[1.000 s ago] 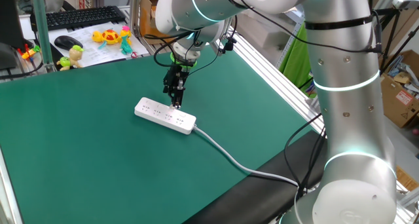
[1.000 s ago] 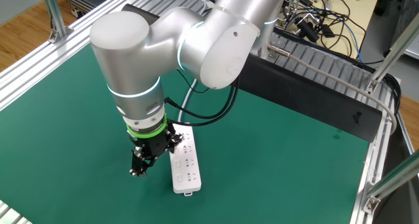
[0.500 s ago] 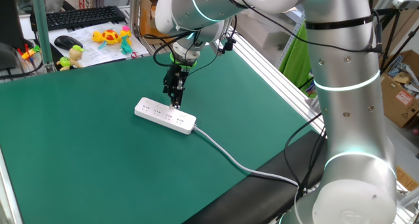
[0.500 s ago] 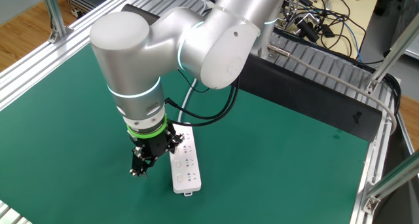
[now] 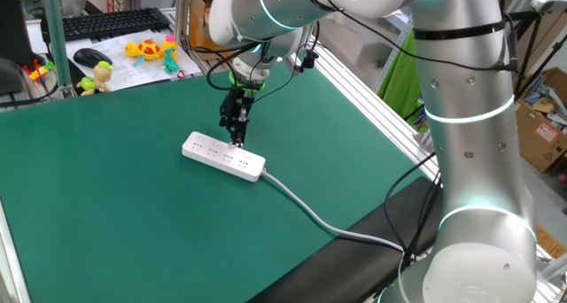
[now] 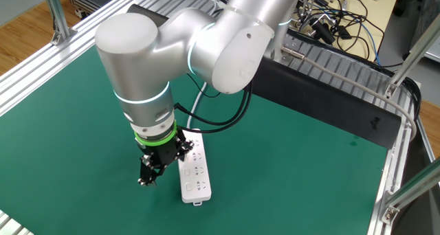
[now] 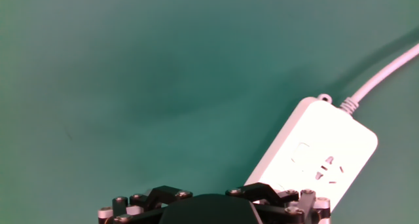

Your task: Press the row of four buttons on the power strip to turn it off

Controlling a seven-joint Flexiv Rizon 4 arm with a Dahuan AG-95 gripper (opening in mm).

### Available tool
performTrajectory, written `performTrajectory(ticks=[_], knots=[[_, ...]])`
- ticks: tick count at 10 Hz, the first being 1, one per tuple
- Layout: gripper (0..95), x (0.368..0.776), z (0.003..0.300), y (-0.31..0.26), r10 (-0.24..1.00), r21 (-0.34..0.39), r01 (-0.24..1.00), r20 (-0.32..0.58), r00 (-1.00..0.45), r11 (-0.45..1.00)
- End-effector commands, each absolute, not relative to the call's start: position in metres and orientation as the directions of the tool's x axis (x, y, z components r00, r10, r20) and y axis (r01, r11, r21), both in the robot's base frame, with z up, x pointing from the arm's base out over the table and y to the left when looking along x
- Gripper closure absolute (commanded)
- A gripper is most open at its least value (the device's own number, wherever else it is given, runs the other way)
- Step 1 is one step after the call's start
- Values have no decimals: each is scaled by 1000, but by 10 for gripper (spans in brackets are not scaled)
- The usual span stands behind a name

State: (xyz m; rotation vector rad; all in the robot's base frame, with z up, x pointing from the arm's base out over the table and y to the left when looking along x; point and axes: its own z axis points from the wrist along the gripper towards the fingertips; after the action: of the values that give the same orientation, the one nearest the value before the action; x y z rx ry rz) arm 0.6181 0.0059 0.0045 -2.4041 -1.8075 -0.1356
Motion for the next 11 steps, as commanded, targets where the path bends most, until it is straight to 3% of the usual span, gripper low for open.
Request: performTrajectory(ticks=[1, 11], knots=[[0, 617, 3, 6, 951, -49, 962, 146, 272, -268], [0, 602, -4, 13, 956, -58, 964, 131, 263, -258]])
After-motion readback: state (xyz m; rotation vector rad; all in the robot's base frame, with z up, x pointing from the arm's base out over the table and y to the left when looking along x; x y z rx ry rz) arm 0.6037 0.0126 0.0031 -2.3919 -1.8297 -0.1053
